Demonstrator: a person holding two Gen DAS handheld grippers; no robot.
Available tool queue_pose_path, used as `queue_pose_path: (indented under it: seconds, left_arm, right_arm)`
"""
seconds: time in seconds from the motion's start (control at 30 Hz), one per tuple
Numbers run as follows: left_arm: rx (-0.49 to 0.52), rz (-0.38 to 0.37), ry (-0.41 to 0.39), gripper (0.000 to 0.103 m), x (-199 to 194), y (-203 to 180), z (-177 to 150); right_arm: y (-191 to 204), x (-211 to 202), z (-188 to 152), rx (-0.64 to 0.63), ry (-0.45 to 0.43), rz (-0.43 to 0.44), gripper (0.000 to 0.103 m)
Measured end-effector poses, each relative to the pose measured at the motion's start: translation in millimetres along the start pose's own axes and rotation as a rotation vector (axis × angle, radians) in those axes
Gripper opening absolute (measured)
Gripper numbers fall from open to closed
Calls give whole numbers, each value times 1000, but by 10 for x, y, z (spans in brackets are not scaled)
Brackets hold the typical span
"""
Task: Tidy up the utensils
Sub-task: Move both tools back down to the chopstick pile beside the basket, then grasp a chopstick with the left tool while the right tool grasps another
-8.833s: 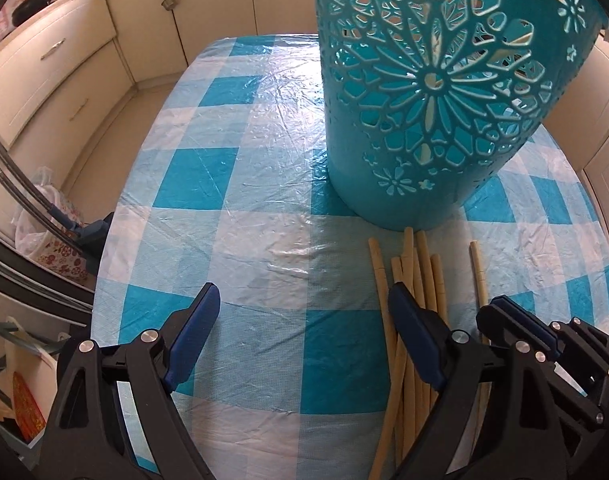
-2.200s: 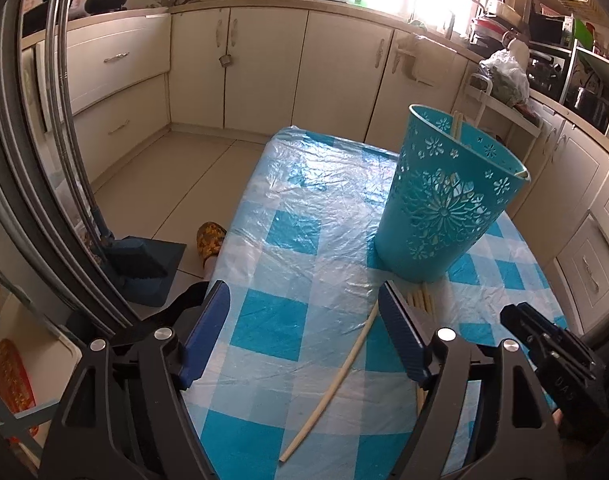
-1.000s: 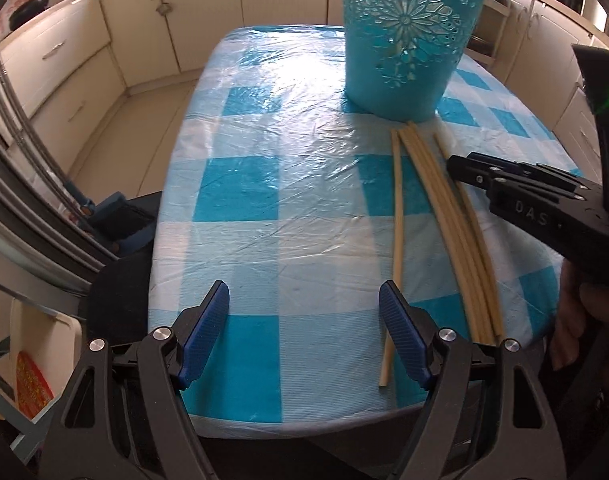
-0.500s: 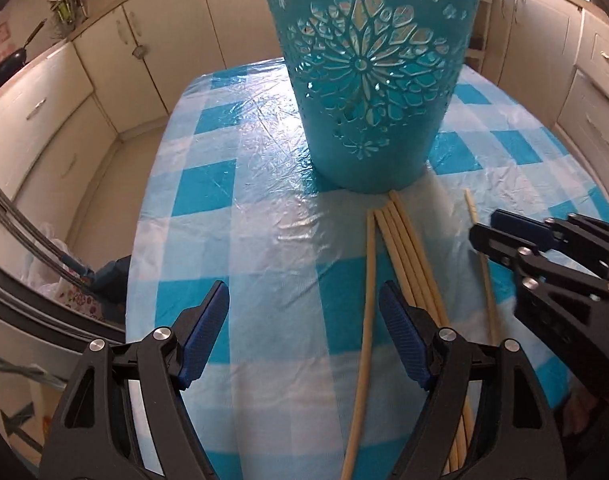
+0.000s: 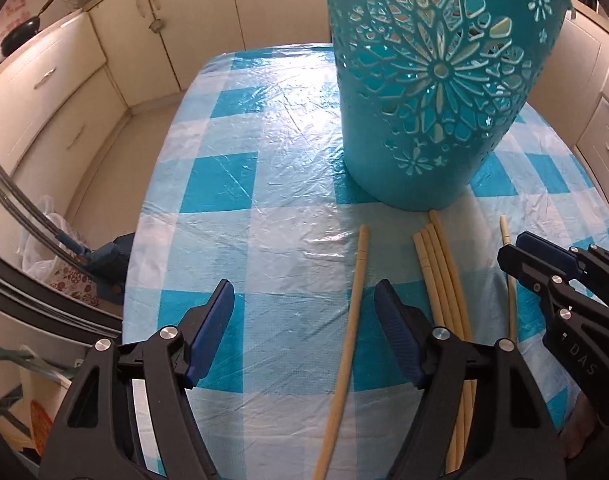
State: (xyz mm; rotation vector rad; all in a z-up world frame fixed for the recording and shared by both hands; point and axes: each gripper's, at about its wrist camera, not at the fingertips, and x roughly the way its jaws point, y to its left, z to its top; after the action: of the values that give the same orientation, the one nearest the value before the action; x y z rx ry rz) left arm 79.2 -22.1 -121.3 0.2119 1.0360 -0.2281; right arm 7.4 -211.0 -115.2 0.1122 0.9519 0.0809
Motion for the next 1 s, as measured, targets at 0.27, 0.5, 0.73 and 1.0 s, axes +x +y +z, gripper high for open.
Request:
queue_pose_path:
  seconds: [0.27, 0.5, 0.73, 1.0]
  left_arm:
    - [-14, -42, 2, 13, 26, -30, 91]
    - [-51, -50, 29, 14, 72, 83, 84]
    - [-32, -36, 31, 24, 107, 111, 126]
    - [-16, -27, 25, 25, 121, 97, 133]
  right_arm:
    - [98, -10, 116, -101, 38, 10, 6]
    - [22, 42, 94, -55, 77, 4, 6]
    - [101, 66, 86, -110, 79, -1, 6]
    - [-8, 64, 96, -83, 71, 14, 6]
